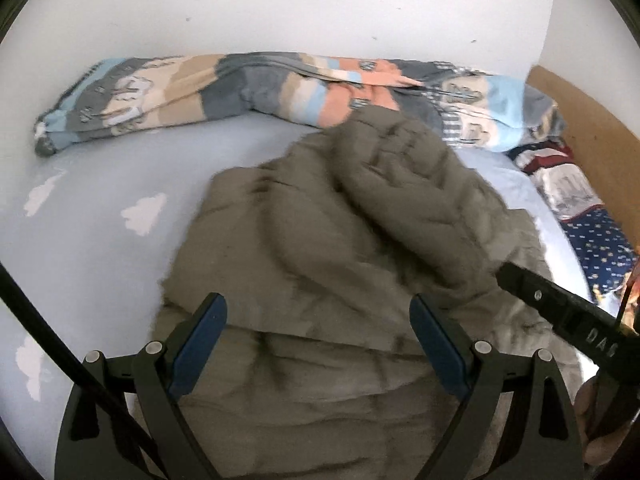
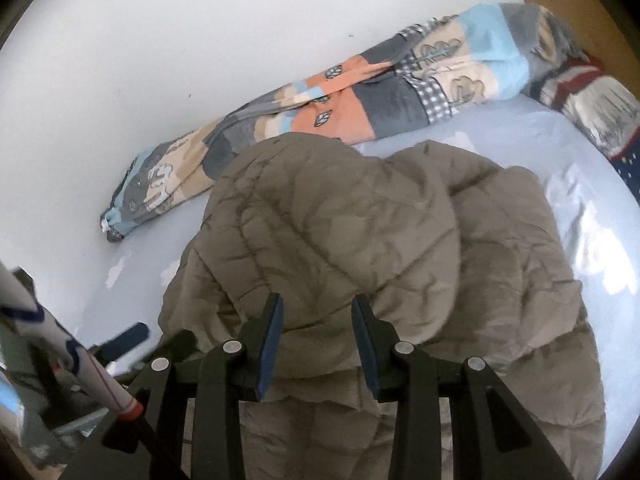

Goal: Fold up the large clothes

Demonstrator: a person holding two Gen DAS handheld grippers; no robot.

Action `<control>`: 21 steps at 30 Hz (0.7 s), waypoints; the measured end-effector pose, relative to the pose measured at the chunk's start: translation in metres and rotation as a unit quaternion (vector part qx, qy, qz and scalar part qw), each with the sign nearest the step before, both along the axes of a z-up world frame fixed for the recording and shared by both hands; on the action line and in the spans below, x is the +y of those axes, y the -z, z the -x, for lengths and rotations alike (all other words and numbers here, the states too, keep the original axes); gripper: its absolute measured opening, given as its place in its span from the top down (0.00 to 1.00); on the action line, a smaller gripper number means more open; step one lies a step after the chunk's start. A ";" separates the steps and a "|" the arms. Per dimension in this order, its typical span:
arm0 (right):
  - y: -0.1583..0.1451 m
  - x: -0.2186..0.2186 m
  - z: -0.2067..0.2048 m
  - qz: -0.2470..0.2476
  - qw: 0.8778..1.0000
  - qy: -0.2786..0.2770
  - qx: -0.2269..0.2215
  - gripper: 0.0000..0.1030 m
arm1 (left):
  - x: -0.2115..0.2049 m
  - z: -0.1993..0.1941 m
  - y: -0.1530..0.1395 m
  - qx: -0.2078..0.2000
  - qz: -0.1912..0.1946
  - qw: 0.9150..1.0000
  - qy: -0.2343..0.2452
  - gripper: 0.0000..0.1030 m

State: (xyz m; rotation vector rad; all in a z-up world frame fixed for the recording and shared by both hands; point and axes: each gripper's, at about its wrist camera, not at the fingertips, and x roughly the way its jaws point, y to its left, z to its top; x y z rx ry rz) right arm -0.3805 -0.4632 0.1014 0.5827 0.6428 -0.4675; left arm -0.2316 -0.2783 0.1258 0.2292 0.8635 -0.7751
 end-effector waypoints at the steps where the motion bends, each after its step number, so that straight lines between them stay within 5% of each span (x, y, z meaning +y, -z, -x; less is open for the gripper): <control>1: 0.004 0.003 -0.006 0.006 1.000 -0.004 0.009 0.63 | 0.004 -0.005 0.001 -0.002 -0.004 1.000 -0.006 0.10; 8: 0.054 -0.006 -0.033 -0.032 0.996 -0.022 0.082 0.61 | 0.018 -0.025 0.004 0.022 -0.001 0.999 -0.030 0.10; 14: 0.017 -0.005 -0.007 -0.044 0.998 -0.014 0.035 0.61 | 0.041 -0.001 -0.024 -0.004 0.016 1.000 -0.019 0.10; 21: -0.022 0.018 0.062 -0.045 0.999 0.016 -0.009 0.56 | 0.114 0.048 -0.053 -0.047 0.025 0.998 -0.037 0.10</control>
